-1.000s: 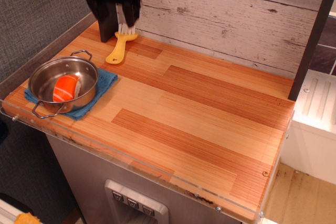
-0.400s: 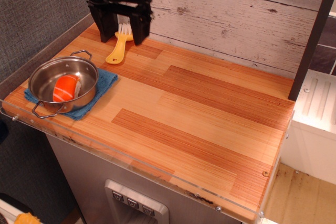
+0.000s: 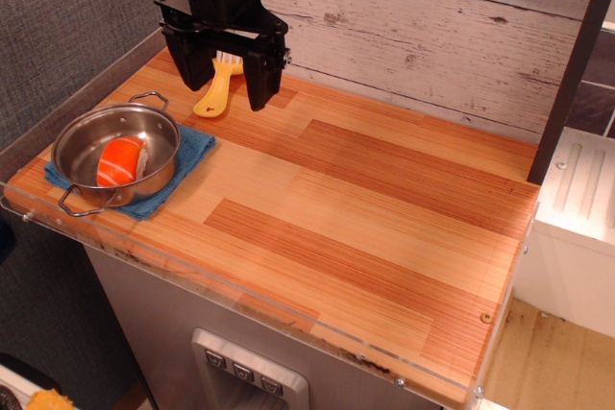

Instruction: Move the yellow brush to the top left corner of the table.

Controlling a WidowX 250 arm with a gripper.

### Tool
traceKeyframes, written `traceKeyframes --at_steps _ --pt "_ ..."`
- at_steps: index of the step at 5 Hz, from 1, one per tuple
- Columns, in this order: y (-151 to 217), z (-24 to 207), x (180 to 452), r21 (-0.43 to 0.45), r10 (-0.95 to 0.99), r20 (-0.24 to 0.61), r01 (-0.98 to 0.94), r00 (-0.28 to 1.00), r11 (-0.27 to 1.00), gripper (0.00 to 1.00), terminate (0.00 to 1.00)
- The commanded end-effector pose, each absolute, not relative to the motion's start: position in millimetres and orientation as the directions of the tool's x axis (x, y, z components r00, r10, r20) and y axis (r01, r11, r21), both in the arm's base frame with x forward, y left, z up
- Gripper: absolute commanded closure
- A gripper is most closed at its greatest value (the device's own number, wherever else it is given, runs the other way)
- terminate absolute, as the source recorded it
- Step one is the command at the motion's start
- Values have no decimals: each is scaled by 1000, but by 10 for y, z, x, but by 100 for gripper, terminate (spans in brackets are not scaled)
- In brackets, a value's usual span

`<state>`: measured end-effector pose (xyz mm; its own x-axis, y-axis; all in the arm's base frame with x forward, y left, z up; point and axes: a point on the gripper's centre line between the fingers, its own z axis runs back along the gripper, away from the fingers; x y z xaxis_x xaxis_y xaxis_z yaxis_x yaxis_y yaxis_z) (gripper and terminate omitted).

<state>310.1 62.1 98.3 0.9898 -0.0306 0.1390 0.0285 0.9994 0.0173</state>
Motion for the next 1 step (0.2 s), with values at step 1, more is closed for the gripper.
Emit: traceKeyframes --at_steps 1 --pt "656 1152 3107 30 -33 188 28 982 999 0 100"
